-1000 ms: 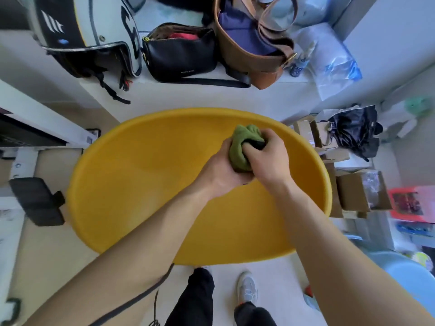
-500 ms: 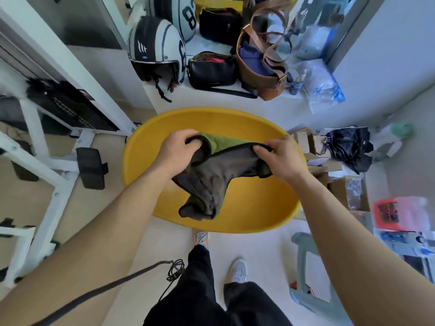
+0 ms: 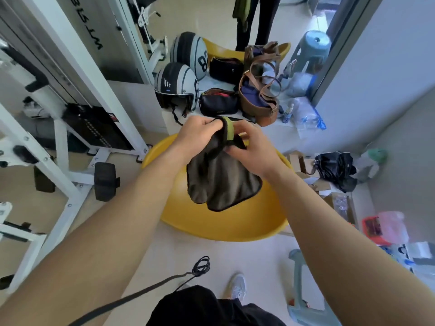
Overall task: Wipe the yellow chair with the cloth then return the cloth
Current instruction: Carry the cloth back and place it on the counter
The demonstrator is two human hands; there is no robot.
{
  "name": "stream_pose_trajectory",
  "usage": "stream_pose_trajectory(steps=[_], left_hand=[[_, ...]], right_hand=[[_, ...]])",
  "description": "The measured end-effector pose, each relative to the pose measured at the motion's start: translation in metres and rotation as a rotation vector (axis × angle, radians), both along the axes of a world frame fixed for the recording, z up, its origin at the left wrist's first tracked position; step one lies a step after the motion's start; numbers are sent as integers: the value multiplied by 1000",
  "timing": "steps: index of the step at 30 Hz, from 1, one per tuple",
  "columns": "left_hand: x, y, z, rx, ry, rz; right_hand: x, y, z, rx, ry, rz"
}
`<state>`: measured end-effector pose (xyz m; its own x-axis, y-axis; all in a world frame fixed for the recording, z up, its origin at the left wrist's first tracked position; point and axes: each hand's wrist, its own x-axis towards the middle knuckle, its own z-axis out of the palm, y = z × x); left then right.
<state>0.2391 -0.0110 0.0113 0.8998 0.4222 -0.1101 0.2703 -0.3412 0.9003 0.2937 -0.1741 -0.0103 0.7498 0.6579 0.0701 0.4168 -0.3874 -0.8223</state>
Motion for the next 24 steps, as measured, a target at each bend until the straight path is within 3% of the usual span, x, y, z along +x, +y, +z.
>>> stream_pose_trajectory(steps=[6, 10, 13, 17, 20, 24], left_hand=[[-43, 47, 1, -142, -69, -35], [-87, 68, -21, -234, -106, -83], [-130, 84, -55, -327, 34, -178], [-190, 105, -133, -242, 331, -245], [-225, 113, -159, -241, 433, -105], [-225, 110, -126, -115, 379, 15]], right_hand=[[-23, 44, 35, 183, 166, -163], [-64, 107, 72, 322, 376, -132], [-85, 137, 89, 500, 652, -240], [-86, 153, 100, 750, 921, -269], [-85, 164, 89, 698, 935, -292], [-93, 169, 46, 395, 870, -400]])
